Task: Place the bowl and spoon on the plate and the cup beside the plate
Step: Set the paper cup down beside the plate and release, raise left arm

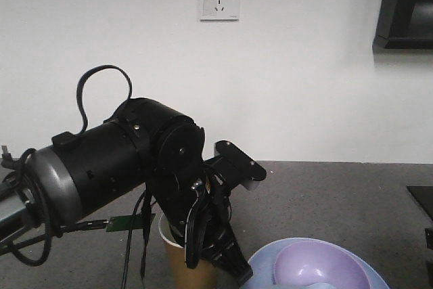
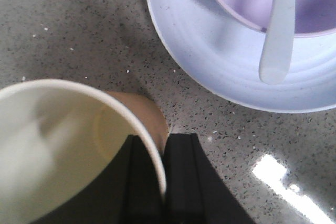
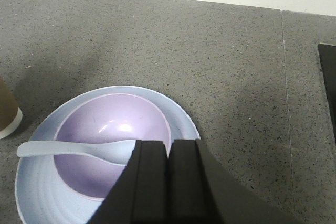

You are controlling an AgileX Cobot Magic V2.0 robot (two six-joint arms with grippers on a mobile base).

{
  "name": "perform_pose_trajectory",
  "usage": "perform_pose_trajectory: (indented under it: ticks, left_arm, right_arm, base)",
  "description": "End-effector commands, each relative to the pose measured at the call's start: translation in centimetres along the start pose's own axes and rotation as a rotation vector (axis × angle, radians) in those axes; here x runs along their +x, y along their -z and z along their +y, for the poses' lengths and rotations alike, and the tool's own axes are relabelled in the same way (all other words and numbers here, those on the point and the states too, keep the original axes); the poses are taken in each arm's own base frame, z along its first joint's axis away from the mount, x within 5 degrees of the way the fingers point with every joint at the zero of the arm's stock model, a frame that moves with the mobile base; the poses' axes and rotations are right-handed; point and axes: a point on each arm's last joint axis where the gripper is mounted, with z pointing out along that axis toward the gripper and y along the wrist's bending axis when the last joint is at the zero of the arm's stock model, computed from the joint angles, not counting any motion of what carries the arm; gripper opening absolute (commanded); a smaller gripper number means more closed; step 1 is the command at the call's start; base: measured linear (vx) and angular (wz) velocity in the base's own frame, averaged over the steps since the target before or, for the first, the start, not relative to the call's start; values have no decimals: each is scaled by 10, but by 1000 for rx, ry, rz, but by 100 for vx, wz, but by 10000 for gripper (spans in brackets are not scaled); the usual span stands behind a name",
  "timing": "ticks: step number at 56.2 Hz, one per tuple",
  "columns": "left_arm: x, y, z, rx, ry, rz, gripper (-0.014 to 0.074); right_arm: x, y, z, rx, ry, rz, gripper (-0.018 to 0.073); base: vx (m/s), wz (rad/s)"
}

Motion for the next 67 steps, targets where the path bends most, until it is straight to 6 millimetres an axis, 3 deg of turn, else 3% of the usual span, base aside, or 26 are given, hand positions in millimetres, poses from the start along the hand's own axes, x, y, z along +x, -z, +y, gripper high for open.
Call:
perform_pose_trajectory:
  ticks: [1, 43, 51, 67]
  left_arm:
    - [-7, 27, -1, -9, 10, -116, 0]
    - [-11, 27, -7, 52, 33, -162, 29]
    - [-11, 25, -7, 53, 33, -154, 120]
    - [-10, 13, -7, 62, 33, -107, 426]
  right_arm:
    - [-14, 8, 0, 11, 8, -103, -12]
    - [-15, 8, 0, 12, 11, -106, -12]
    - [-15, 8, 0, 12, 11, -106, -12]
    - [-15, 8, 0, 12, 11, -106, -12]
  base:
    - [0, 0]
    - [0, 0]
    - [0, 0]
    - [0, 0]
